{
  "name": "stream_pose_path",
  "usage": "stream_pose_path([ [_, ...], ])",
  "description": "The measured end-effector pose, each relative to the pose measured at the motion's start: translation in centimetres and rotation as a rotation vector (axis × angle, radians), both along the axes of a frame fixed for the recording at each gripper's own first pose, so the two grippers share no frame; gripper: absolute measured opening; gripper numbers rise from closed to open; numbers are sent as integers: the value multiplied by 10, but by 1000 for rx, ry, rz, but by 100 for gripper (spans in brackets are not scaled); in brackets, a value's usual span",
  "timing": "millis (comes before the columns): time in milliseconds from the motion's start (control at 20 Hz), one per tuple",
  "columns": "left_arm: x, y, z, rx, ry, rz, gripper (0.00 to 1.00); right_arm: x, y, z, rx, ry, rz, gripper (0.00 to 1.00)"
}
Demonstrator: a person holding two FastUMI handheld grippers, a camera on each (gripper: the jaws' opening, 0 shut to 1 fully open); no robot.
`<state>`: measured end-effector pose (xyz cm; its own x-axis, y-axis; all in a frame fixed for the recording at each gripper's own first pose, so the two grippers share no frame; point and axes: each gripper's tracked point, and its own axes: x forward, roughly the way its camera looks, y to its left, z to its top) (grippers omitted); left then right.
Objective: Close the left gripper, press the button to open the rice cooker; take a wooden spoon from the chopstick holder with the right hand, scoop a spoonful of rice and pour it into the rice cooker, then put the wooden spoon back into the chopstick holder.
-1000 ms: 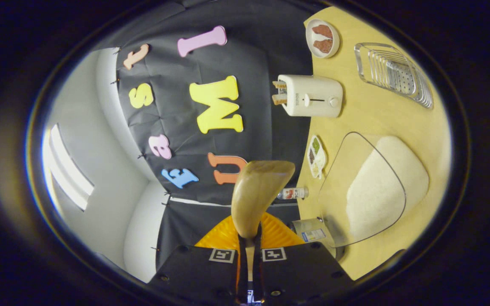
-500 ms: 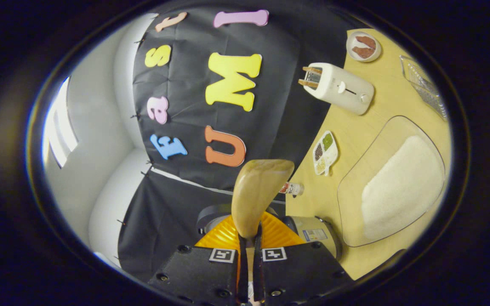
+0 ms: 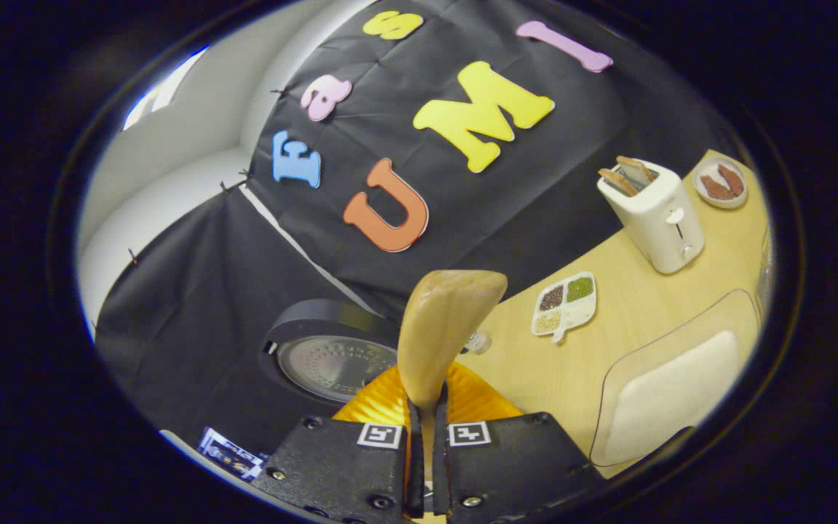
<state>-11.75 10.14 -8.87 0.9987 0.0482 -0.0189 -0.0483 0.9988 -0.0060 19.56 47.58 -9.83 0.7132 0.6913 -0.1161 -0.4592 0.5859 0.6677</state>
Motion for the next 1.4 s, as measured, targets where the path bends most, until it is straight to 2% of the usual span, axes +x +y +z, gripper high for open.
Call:
stream_pose_path([
  [250,-2,-4,-2,1,6,-14,94,-10,35,-6,-154,-124,37,10],
  [450,-5,-7,0,8,5,-23,94,-25,58,-4,-322,-301,69,10],
  [1000,-5,-1,-6,-18,12,-15,94,-72,93,20,-638,-763,138,10],
  [1200,-5,-1,-8,-18,27,-17,94,-79,96,21,-686,-842,113,10],
  [1400,-6,-1,-6,-15,32,-14,94,-70,82,30,-670,-818,71,10],
])
